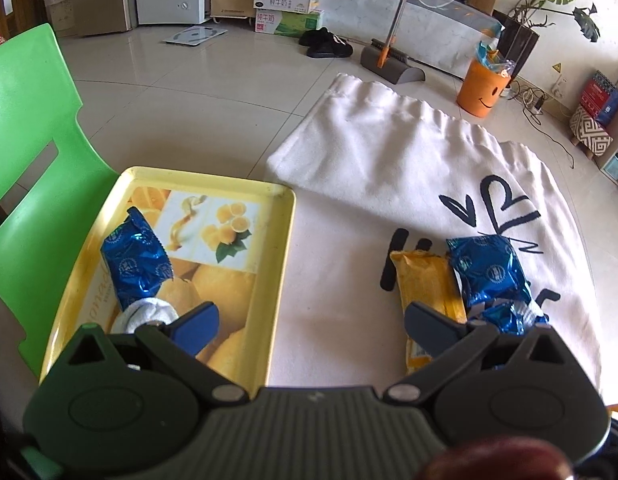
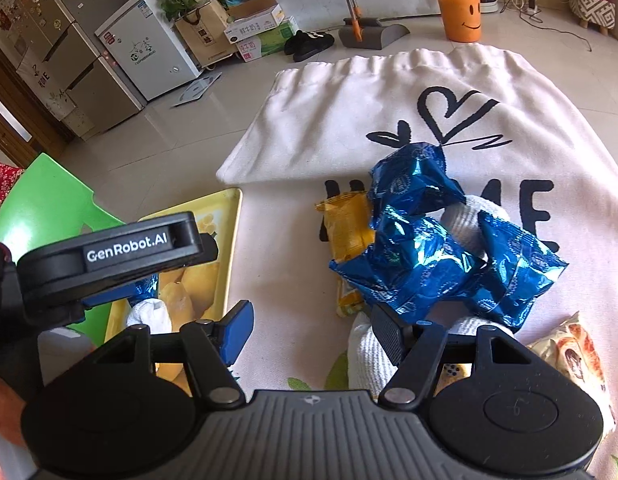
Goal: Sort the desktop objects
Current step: 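Move both tools back to the pile on the cloth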
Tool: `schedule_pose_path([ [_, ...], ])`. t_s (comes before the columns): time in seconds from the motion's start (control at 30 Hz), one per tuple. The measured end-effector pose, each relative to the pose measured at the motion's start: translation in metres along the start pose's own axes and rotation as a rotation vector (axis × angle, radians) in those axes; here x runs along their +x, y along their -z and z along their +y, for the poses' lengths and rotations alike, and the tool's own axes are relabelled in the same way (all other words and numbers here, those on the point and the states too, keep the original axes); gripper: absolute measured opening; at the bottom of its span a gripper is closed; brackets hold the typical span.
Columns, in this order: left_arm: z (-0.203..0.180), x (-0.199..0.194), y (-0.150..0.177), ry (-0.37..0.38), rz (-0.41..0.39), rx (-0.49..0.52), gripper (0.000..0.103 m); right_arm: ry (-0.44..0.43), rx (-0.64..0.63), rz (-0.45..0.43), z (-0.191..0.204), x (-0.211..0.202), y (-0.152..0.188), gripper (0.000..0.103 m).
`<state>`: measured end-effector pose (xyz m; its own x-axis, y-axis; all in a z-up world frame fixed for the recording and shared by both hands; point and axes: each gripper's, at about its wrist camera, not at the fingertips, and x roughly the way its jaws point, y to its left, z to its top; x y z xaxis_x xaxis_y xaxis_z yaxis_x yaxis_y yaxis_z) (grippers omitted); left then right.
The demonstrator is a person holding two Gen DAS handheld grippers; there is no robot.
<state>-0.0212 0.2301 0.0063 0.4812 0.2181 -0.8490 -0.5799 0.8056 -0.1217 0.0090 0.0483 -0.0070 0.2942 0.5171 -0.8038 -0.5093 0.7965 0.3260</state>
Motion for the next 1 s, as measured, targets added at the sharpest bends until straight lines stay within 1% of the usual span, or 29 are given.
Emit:
schedule_pose_path([
  [0.17, -0.019, 0.000, 0.010, 0.022, 0.011, 0.052, 0.102, 0.045, 0.017, -0.020, -0.017, -0.011, -0.001, 0.066],
  [0.33, -0.033, -0.002, 0.018, 0.052, 0.027, 0.081, 0.102, 0.080, 0.058, -0.031, -0.037, -0.021, 0.000, 0.066],
  [0.5, -0.044, -0.001, 0.023, 0.063, 0.034, 0.093, 0.102, 0.116, 0.080, -0.029, -0.053, -0.028, 0.001, 0.066],
  [0.7, -0.053, 0.000, 0.025, 0.065, 0.036, 0.097, 0.102, 0.150, 0.082, -0.024, -0.063, -0.033, 0.003, 0.066],
  [0.77, -0.056, 0.002, 0.027, 0.063, 0.039, 0.097, 0.102, 0.175, 0.073, -0.024, -0.067, -0.036, 0.005, 0.066],
  [0.87, -0.064, 0.006, 0.031, 0.069, 0.058, 0.102, 0.102, 0.252, 0.068, -0.018, -0.079, -0.042, 0.009, 0.067],
  [1.0, -0.076, 0.012, 0.039, 0.096, 0.094, 0.106, 0.102, 0.300, 0.132, -0.001, -0.104, -0.048, 0.013, 0.067],
])
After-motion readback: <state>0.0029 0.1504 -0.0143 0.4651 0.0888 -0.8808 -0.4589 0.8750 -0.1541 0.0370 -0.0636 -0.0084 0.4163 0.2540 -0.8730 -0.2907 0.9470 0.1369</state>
